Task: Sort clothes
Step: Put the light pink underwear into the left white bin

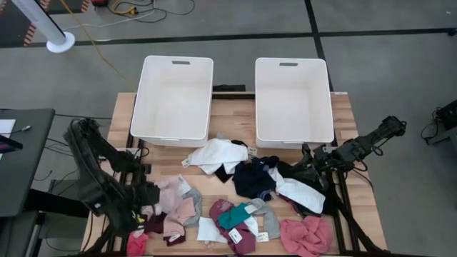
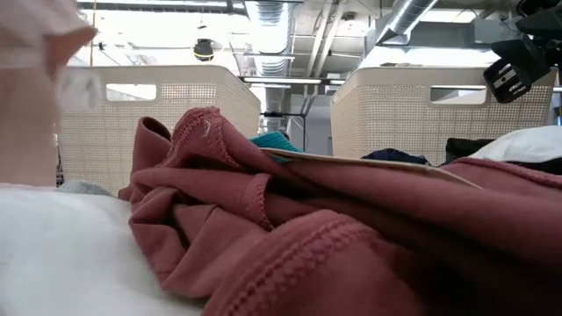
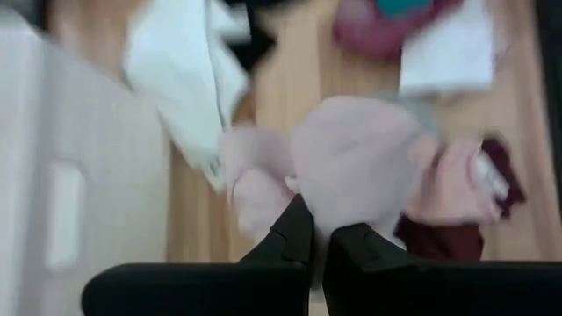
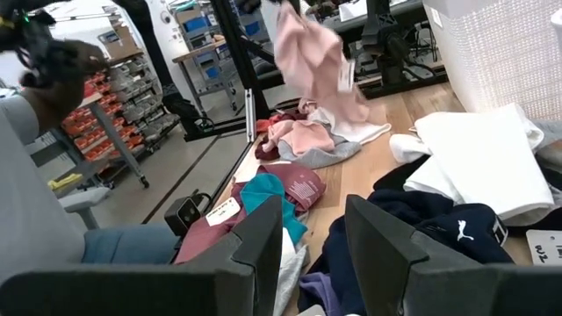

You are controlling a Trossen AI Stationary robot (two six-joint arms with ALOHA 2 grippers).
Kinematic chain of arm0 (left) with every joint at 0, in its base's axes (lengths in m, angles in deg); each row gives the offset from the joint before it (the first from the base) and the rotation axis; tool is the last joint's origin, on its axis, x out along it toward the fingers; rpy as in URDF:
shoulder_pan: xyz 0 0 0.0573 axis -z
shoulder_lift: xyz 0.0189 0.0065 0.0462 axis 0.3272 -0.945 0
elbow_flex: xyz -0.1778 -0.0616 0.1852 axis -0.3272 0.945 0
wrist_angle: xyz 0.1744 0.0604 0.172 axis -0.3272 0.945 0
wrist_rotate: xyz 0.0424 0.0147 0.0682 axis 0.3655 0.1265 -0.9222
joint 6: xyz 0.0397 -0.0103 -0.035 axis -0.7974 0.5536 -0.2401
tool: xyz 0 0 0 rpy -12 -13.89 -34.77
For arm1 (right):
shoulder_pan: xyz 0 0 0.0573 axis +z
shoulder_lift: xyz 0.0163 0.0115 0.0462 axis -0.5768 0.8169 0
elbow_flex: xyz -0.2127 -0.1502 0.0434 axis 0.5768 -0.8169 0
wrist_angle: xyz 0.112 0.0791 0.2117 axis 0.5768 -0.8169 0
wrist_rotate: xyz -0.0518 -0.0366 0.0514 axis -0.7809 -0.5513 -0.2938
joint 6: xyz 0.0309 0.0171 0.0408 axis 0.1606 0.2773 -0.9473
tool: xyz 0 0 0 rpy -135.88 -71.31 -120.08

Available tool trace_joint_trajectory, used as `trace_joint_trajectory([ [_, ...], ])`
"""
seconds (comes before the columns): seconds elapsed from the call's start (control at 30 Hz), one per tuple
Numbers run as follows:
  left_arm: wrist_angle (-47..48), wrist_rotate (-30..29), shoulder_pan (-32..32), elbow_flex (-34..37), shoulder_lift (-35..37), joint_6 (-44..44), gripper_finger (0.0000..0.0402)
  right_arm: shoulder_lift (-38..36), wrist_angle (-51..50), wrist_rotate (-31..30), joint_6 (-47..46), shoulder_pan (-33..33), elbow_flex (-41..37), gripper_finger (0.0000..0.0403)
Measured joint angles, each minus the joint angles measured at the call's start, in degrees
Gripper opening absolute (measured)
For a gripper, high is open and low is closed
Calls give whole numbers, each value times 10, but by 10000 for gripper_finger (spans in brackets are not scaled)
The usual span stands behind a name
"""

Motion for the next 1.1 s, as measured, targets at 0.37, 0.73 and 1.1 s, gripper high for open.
trace_joint_trajectory([
  [0.37, 1, -226, -46, -157, 0, -201, 1, 0, 0, 0, 2, 0, 0, 143],
  [0.73, -11, -420, -157, -268, 0, -382, 1, 0, 0, 0, 10, 0, 0, 143],
  [1.1, -15, -395, -356, -324, 1, -461, 1, 0, 0, 0, 18, 0, 0, 143],
])
